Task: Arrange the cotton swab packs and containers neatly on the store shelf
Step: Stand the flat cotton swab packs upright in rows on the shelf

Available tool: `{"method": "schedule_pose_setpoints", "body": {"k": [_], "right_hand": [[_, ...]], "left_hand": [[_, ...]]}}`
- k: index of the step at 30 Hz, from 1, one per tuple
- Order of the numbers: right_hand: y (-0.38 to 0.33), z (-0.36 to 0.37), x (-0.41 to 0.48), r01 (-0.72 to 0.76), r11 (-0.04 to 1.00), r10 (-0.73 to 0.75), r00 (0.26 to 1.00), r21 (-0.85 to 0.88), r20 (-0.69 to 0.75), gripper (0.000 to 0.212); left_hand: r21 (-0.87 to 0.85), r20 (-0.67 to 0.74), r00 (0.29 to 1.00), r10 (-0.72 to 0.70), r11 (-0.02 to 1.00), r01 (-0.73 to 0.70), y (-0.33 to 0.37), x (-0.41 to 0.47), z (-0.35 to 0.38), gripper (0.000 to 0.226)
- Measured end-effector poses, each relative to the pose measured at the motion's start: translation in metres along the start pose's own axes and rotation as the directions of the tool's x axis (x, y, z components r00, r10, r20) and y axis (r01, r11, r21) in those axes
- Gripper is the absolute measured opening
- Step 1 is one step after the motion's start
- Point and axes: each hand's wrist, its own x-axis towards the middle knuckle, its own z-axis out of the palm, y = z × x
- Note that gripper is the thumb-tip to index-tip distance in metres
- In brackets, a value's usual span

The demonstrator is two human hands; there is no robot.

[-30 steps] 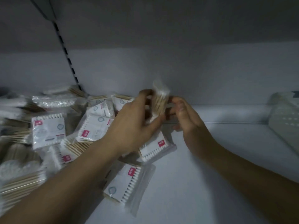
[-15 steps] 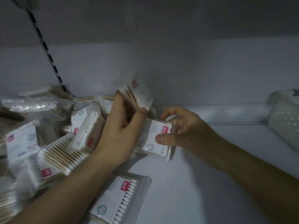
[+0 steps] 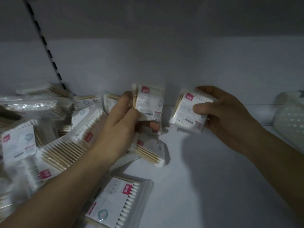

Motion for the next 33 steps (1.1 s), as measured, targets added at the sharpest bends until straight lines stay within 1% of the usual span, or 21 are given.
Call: {"method": "schedule_pose_setpoints", "body": {"k": [2,4,7,10,11,14,15,17,18,20,21,22,23,24,25,26,27,28,30,31,33], "right_hand": [[-0.001,0.003,-0.004,0.034,0.999,-0.035,0.998,0.022,0.046,0.038],[0.002,0.01,-0.007,0.052,0.998,-0.049,0.997,-0.046,0.067,0.036],[0.009,0.022,-0.011,0.058,0.984,-0.06,0.998,-0.17,-0.004,0.035],[0.011,0.029,-0.013,0.069,0.977,-0.084,0.994,-0.2,-0.069,0.037],[0.011,0.03,-0.013,0.083,0.977,-0.1,0.992,-0.197,-0.082,0.038],[0.012,0.034,-0.015,0.114,0.977,-0.133,0.986,-0.18,-0.099,0.041],[0.012,0.036,-0.016,0.128,0.975,-0.149,0.984,-0.183,-0.102,0.041],[0.013,0.039,-0.018,0.149,0.973,-0.167,0.981,-0.175,-0.097,0.039],[0.013,0.041,-0.018,0.146,0.975,-0.164,0.982,-0.168,-0.098,0.034],[0.015,0.039,-0.016,0.113,0.963,-0.144,0.983,-0.245,-0.112,0.017],[0.016,0.036,-0.015,0.064,0.95,-0.101,0.989,-0.304,-0.105,0.023],[0.017,0.032,-0.015,0.003,0.932,-0.029,0.997,-0.362,-0.068,0.031],[0.019,0.027,-0.016,-0.022,0.895,0.035,0.999,-0.445,0.02,0.036],[0.021,0.024,-0.018,0.005,0.833,0.087,0.986,-0.553,0.141,0.042],[0.025,0.022,-0.022,0.075,0.743,0.14,0.954,-0.665,0.265,0.052],[0.028,0.022,-0.027,0.148,0.646,0.179,0.924,-0.748,0.338,0.061],[0.032,0.022,-0.029,0.225,0.569,0.159,0.913,-0.791,0.375,0.064],[0.035,0.023,-0.03,0.295,0.528,0.088,0.914,-0.797,0.397,0.063],[0.038,0.021,-0.028,0.376,0.531,-0.057,0.91,-0.759,0.411,0.052],[0.037,0.02,-0.027,0.379,0.554,-0.09,0.913,-0.741,0.399,0.047],[0.036,0.02,-0.028,0.355,0.567,-0.086,0.923,-0.743,0.376,0.046]], "left_hand": [[0.04,0.013,1.0,0.003,0.999,-0.003,-0.002,0.002,0.0,0.028],[0.116,-0.011,0.999,0.031,0.993,-0.029,-0.002,0.004,0.0,0.024],[0.164,0.013,0.999,0.049,0.985,-0.05,-0.005,0.004,-0.005,0.025],[0.153,0.087,0.995,0.044,0.987,-0.057,-0.004,0.001,-0.004,0.025],[0.159,0.118,0.992,0.052,0.985,-0.07,-0.003,-0.001,-0.002,0.029],[0.187,0.2,0.976,0.087,0.974,-0.126,-0.001,-0.003,0.008,0.052],[0.201,0.209,0.973,0.096,0.97,-0.139,-0.001,-0.003,0.01,0.055],[0.222,0.186,0.976,0.116,0.962,-0.157,-0.003,-0.002,0.011,0.05],[0.223,0.163,0.978,0.128,0.961,-0.163,-0.004,-0.001,0.01,0.046],[0.198,0.099,0.984,0.146,0.966,-0.163,-0.006,0.0,0.008,0.039],[0.174,0.059,0.987,0.153,0.972,-0.161,-0.006,0.001,0.007,0.035],[0.154,0.018,0.987,0.161,0.975,-0.162,-0.007,0.001,0.005,0.033],[0.139,-0.017,0.985,0.17,0.976,-0.166,-0.007,0.001,0.004,0.03],[0.126,-0.041,0.984,0.172,0.978,-0.166,-0.007,0.001,0.003,0.029],[0.115,-0.05,0.984,0.171,0.98,-0.164,-0.007,0.0,0.003,0.029],[0.11,-0.048,0.984,0.171,0.98,-0.165,-0.007,-0.001,0.002,0.029],[0.11,-0.042,0.984,0.174,0.979,-0.169,-0.007,-0.002,0.002,0.029],[0.114,-0.035,0.983,0.179,0.978,-0.174,-0.007,-0.002,0.002,0.027],[0.123,-0.032,0.982,0.186,0.976,-0.18,-0.007,-0.002,0.002,0.024],[0.134,-0.036,0.982,0.188,0.974,-0.181,-0.008,-0.001,0.001,0.024],[0.166,-0.044,0.978,0.202,0.967,-0.192,-0.009,0.0,0.001,0.023]]}}
